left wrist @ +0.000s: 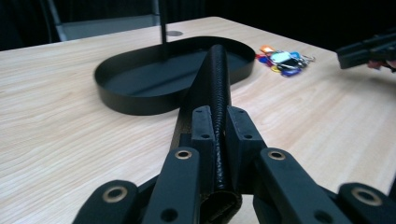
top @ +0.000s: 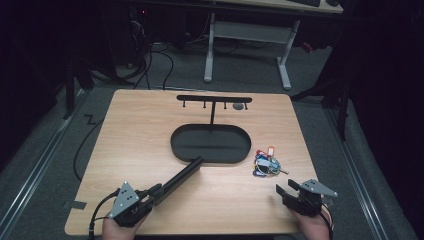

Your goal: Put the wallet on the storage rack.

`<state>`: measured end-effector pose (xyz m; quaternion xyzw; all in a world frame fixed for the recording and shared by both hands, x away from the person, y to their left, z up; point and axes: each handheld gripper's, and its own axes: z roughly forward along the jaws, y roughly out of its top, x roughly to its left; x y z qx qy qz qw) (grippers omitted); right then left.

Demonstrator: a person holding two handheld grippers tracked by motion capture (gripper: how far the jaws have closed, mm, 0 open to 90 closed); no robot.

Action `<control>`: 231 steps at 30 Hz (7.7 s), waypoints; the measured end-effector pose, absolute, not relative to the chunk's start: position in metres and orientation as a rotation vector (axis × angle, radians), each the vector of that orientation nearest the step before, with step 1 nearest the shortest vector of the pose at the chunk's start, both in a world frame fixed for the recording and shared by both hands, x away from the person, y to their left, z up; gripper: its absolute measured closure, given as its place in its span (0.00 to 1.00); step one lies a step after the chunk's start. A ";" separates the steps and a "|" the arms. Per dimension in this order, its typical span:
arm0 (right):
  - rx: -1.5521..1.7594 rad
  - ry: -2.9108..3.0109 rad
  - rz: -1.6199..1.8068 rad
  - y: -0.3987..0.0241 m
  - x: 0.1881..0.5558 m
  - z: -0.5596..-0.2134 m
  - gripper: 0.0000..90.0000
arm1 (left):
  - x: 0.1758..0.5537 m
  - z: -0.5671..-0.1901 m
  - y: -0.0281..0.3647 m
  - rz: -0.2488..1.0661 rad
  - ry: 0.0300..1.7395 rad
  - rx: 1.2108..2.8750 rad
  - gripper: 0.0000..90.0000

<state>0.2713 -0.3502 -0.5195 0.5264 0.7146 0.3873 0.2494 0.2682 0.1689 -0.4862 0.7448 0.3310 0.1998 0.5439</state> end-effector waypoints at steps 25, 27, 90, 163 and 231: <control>1.451 1.950 1.043 -0.349 0.272 -0.522 0.48 | 0.285 -0.495 0.197 0.443 0.858 1.703 0.82; 1.448 1.952 1.042 -0.349 0.272 -0.522 0.48 | 0.285 -0.495 0.197 0.441 0.862 1.698 0.80; 1.387 2.020 1.179 -0.342 0.273 -0.514 0.44 | 0.347 -0.443 0.127 0.347 0.885 2.476 0.75; 1.415 1.968 1.188 -0.360 0.247 -0.512 0.46 | 0.378 -0.370 0.040 0.650 0.323 2.512 0.86; 1.440 1.960 1.225 -0.366 0.243 -0.514 0.47 | 0.480 -0.450 -0.026 0.775 0.102 2.740 0.82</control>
